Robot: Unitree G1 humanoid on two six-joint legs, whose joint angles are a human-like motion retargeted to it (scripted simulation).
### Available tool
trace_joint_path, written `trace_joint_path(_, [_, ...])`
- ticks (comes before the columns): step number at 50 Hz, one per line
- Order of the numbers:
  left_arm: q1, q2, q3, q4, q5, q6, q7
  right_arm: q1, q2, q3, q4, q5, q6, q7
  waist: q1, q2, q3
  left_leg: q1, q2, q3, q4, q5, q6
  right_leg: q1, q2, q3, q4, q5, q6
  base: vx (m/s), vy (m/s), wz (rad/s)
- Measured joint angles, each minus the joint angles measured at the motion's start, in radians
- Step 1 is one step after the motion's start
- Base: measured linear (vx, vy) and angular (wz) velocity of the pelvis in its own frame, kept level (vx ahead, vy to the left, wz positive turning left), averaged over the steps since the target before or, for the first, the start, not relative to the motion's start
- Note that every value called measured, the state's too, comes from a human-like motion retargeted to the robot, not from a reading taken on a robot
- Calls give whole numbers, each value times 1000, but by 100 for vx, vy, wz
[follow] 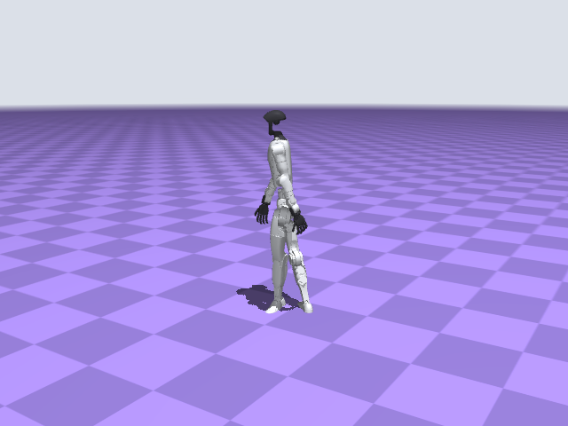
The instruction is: In place motions
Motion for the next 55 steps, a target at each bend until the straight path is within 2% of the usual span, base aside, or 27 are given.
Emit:
trace_joint_path(6, [0, 17, -12, -63, 23, 11, -48, 38, 1, 125, -42, -152, -47, 23, -9, -1, -18, 7, -4, -37, 27, -46, -18, 25, 2, -37, -8, 36, 7, 23, 1, 26])
trace_joint_path(10, [-26, 34, -40, -86, 26, 16, -42, 73, -20, 149, 56, -322, -52, -39, -41, 32, -29, 31, 6, -77, 28, -59, -23, 70, 12, 4, 33, 113, -51, 33, 3, 74])
trace_joint_path(12, [-44, 38, -62, -80, 20, 15, -36, 101, -28, 133, 146, -383, -29, -67, -94, 80, -47, 32, 43, -162, 37, -57, -20, 92, 21, 43, 100, 198, -85, 41, 2, 168])
trace_joint_path(15, [-95, 41, -98, -54, 13, 12, -15, 147, -43, 86, 300, -396, 23, -90, -202, 176, -71, 18, 116, -322, 56, -51, -12, 98, 48, 117, 227, 323, -173, 36, 0, 211])
trace_joint_path(17, [-151, 52, -122, -40, 28, 13, -14, 165, -59, 47, 403, -332, 58, -92, -213, 217, -69, 17, 159, -368, 60, -50, -12, 62, 53, 280, 334, 358, -195, 21, 2, 3])
trace_joint_path(18, [-183, 61, -130, -39, 40, 16, -19, 167, -68, 35, 451, -284, 76, -89, -111, 214, -77, 29, 185, -277, 61, -60, -23, 11, 36, 487, 390, 345, -167, 15, 0, -82])
trace_joint_path(19, [-214, 68, -160, -42, 52, 19, -24, 177, -75, 5, 496, -231, 86, -83, -144, 218, -73, 25, 182, -335, 59, -55, -16, -24, 61, 569, 428, 327, -134, 16, -2, 151])
trace_joint_path(20, [-244, 75, -202, -47, 64, 21, -29, 191, -79, -35, 539, -174, 90, -77, -245, 225, -63, 13, 164, -466, 55, -42, -1, -51, 107, 588, 458, 307, -99, 21, -6, 516])
trace_joint_path(22, [-281, 85, -263, -86, 88, 24, -41, 216, -86, -82, 599, -73, 125, -63, -403, 238, -33, 10, 150, -664, 49, -14, 13, -135, 147, 571, 562, 264, -70, 21, -10, 487])
trace_joint_path(23, [-292, 87, -287, -112, 100, 24, -47, 227, -90, -100, 618, -36, 136, -48, -404, 233, -31, 14, 152, -678, 46, -9, 11, -160, 141, 596, 592, 245, -71, 18, -12, 223])
trace_joint_path(25, [-307, 84, -328, -165, 110, 16, -59, 254, -94, -126, 624, 3, 152, -36, -373, 215, -30, 24, 154, -679, 44, -6, 7, -180, 127, 628, 598, 215, -110, 14, -12, 79])
trace_joint_path(29, [-324, 68, -368, -218, 83, -11, -61, 259, -87, -125, 600, -54, 143, -67, -379, 189, -10, 46, 144, -719, 33, 8, 3, -263, 140, 711, 572, 136, -161, 10, -10, 95])
trace_joint_path(34, [-283, 49, -317, -189, 66, -35, -41, 219, -73, -64, 490, -201, 137, -85, -405, 156, -10, 76, 107, -713, 9, 13, -2, -330, 211, 900, 388, 64, -182, 9, -7, 48])
trace_joint_path(37, [-260, 52, -293, -113, 73, -32, -42, 191, -52, -46, 394, -217, 124, -79, -440, 128, 3, 98, 70, -747, 9, 8, 2, -323, 214, 964, 233, 68, -175, 7, -7, 84])
trace_joint_path(38, [-250, 53, -294, -85, 79, -27, -41, 184, -44, -46, 363, -205, 113, -78, -444, 114, 4, 108, 52, -756, 12, 4, 3, -308, 203, 965, 172, 92, -168, 9, -7, 71])
trace_joint_path(40, [-230, 59, -290, -31, 99, -15, -29, 175, -24, -43, 303, -169, 89, -68, -434, 89, 2, 129, 25, -762, 16, -7, 4, -273, 193, 943, 66, 170, -226, 12, -6, 11])
trace_joint_path(42, [-202, 63, -274, 7, 124, -1, -10, 168, -5, -37, 255, -131, 68, -48, -368, 72, -23, 134, 8, -721, 15, -19, -1, -218, 160, 863, 21, 155, -211, 16, -4, -71])
trace_joint_path(45, [-136, 54, -240, 8, 158, 16, 26, 154, 22, -40, 190, -85, 58, -8, -323, 78, -41, 132, 13, -733, 14, -24, -5, -224, 167, 874, 10, 165, -205, 10, -5, 12])
trace_joint_path(50, [-50, 69, -188, 8, 110, 4, -24, 128, 40, 32, 92, -116, 28, 25, -337, 87, -39, 132, 23, -754, 23, -29, -12, -200, 179, 857, -20, 161, -211, 3, -7, 30])
trace_joint_path(55, [-17, 71, -134, 8, 132, 20, 17, 135, 26, 65, 81, -203, 3, 1, -310, 84, -55, 132, 17, -776, 32, -39, -17, -189, 175, 838, -37, 159, -215, 3, -2, 19])
